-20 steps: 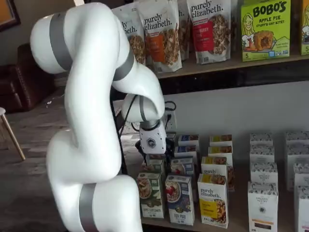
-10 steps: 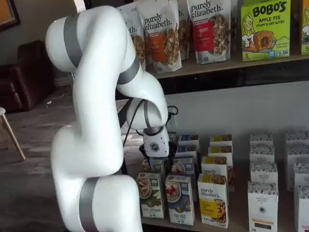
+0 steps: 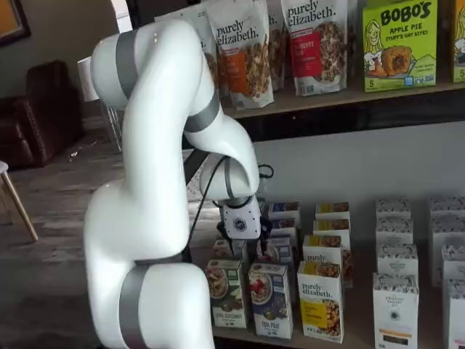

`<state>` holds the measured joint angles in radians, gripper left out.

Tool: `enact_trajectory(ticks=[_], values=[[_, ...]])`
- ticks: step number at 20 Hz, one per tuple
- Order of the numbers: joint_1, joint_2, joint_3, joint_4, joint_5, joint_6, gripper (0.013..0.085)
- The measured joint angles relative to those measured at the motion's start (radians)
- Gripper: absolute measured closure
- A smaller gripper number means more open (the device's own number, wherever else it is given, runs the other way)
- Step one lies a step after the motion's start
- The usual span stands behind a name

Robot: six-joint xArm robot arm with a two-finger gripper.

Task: Pick up the blue and white box that is on the bottom shelf, the second box from the left

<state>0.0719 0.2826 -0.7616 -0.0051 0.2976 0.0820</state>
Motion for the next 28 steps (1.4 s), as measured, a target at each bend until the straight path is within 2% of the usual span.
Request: enact_trajectory(ticks=[3,9,16,26,28], values=[[-0.009,0.045,-0.034,-0.006,-0.011,-0.004,0.013],[-0.014,0.121,-0.083,0.015,-0.034,-0.029,0.013],[-0.015,0.194,-0.135,-0.02,-0.054,0.003,0.013],[-0.012,0.294,-0.225,0.0,-0.052,-0.013,0.013],[-0.011,0.313,-0.242,-0.011,-0.055,-0.002,0.013]])
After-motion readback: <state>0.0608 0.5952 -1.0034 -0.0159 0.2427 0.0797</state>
